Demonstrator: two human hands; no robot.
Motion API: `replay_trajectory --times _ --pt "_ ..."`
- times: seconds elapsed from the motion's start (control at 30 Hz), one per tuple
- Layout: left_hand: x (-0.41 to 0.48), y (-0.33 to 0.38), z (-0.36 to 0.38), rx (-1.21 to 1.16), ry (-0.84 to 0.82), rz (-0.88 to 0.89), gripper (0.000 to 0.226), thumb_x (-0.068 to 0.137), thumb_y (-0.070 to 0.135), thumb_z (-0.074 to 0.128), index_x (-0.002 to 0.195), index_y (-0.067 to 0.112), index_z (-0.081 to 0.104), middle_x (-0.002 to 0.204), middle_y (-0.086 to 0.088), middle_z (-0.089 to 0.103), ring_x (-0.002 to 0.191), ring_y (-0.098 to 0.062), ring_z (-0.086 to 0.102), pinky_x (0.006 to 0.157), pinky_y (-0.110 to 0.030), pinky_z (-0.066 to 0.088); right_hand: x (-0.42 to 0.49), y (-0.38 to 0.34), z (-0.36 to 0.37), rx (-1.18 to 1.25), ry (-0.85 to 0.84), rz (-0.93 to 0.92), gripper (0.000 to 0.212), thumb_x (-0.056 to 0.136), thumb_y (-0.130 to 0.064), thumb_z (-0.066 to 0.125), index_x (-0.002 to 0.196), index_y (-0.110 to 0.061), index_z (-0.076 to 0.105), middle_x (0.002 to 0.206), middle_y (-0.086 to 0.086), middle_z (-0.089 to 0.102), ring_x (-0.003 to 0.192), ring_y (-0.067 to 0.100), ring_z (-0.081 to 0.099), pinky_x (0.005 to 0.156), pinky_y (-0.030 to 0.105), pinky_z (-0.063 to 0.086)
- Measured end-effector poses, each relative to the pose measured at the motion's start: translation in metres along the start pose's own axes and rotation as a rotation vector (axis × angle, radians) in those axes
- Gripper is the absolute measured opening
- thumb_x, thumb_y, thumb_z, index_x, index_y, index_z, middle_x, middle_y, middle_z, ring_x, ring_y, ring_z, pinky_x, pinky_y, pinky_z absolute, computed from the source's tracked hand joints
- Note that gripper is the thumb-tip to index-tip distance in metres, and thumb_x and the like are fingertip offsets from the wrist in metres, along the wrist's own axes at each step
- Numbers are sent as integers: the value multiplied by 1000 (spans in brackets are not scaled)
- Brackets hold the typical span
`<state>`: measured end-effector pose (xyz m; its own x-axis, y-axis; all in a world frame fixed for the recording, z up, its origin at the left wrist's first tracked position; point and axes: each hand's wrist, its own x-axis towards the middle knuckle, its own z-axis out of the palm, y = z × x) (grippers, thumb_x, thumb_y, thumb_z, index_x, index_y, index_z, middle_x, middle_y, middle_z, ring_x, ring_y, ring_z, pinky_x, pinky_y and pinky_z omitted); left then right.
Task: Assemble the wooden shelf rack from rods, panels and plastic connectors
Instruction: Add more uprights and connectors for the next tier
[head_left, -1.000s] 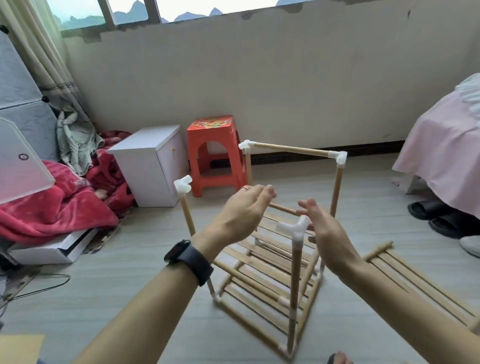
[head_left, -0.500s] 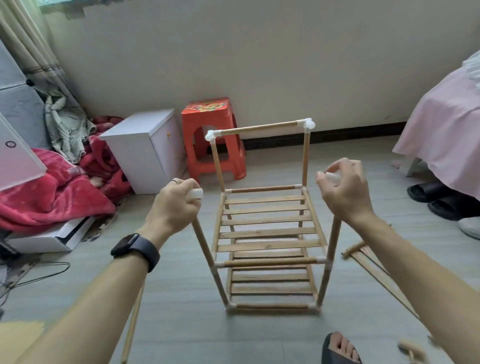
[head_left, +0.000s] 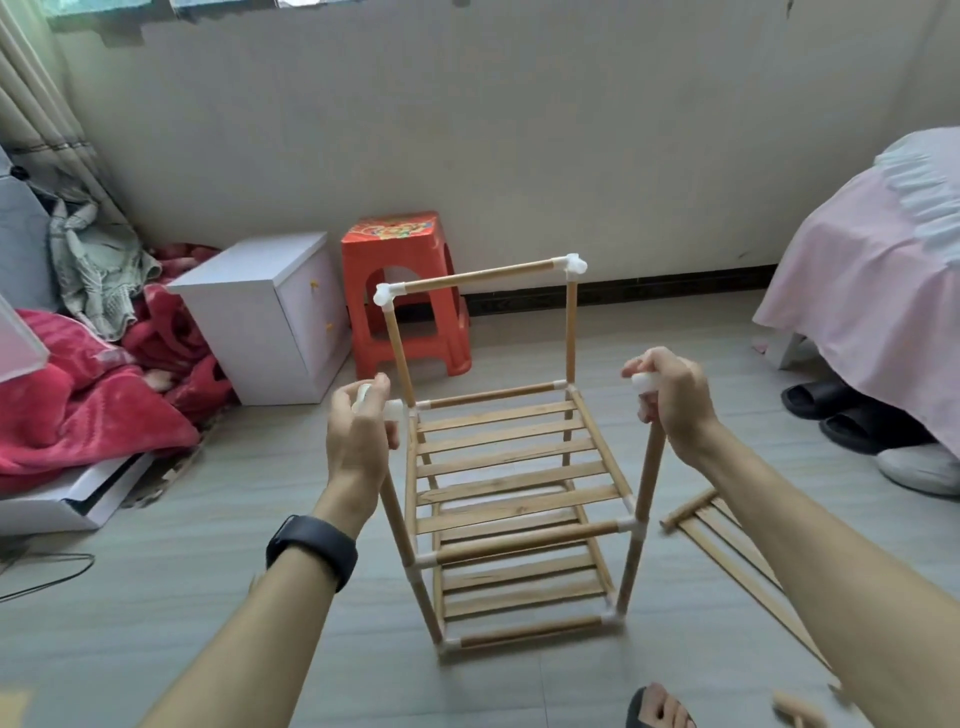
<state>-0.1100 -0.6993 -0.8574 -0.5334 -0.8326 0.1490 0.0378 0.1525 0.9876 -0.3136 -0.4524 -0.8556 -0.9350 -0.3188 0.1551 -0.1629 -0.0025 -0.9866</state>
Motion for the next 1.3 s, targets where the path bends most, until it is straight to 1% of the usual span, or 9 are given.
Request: replay_trajectory --times 0.13,0.37,0.6,0.73,0.83,0.9,1.03,1.17,1.3 --pt "13 -4 4 40 62 -15 17 82 28 48 79 13 56 49 10 47 43 -8 41 41 -24 36 6 -3 -1 53 -86 68 15 73 -22 49 61 -12 50 47 -2 38 42 12 33 43 26 30" --pt "12 -11 8 60 131 29 25 77 35 43 73 13 53 52 5 45 51 -16 41 49 -34 35 4 6 4 28 63 36 37 86 -24 50 50 -21 45 46 -2 38 43 12 35 46 28 30" --pt "3 -4 2 103 73 -18 37 80 46 41 84 12 54 65 0 51 66 -22 48 59 -37 42 -8 4 9 -55 166 28 41 92 -47 47 63 -19 50 54 0 47 64 25 45 62 36 38" --pt "-4 -6 -10 199 -84 27 68 81 83 40 95 17 49 74 2 58 64 -12 58 63 -34 51 -36 24 18 -113 429 72 84 85 -88 31 85 -8 56 73 9 53 66 25 51 61 31 38" --pt "-16 -22 -37 628 -282 191 71 76 94 36 110 32 35 84 9 62 69 -5 63 58 -30 53 -71 54 53 -219 628 163 62 92 -71 51 99 -9 50 101 13 53 87 28 53 73 39 45" --pt "-27 -47 -64 961 -406 227 71 78 93 35 125 40 29 98 15 59 84 -6 61 60 -25 47 -99 76 81 -357 478 193 49 94 -51 63 119 -12 48 122 15 48 106 29 49 85 44 45" --pt "-51 -118 -119 1144 -449 -42 63 88 76 42 139 43 29 121 12 57 100 -11 57 80 -33 40 -150 116 144 -651 -139 54 25 93 -33 62 114 -21 56 113 -2 51 111 20 49 91 37 43" --pt "-74 -195 -170 1089 -480 -443 61 98 50 48 151 26 27 143 -7 48 119 -25 57 94 -39 49 -188 151 207 -889 -747 -23 25 92 -42 51 110 -29 62 118 -4 55 115 19 51 89 32 44" --pt "-92 -256 -213 1122 -461 -712 60 99 41 47 152 21 27 151 -13 38 131 -32 48 104 -43 45 -209 202 258 -1030 -1117 81 41 89 -53 46 119 -30 63 131 -1 57 122 19 53 97 34 44"
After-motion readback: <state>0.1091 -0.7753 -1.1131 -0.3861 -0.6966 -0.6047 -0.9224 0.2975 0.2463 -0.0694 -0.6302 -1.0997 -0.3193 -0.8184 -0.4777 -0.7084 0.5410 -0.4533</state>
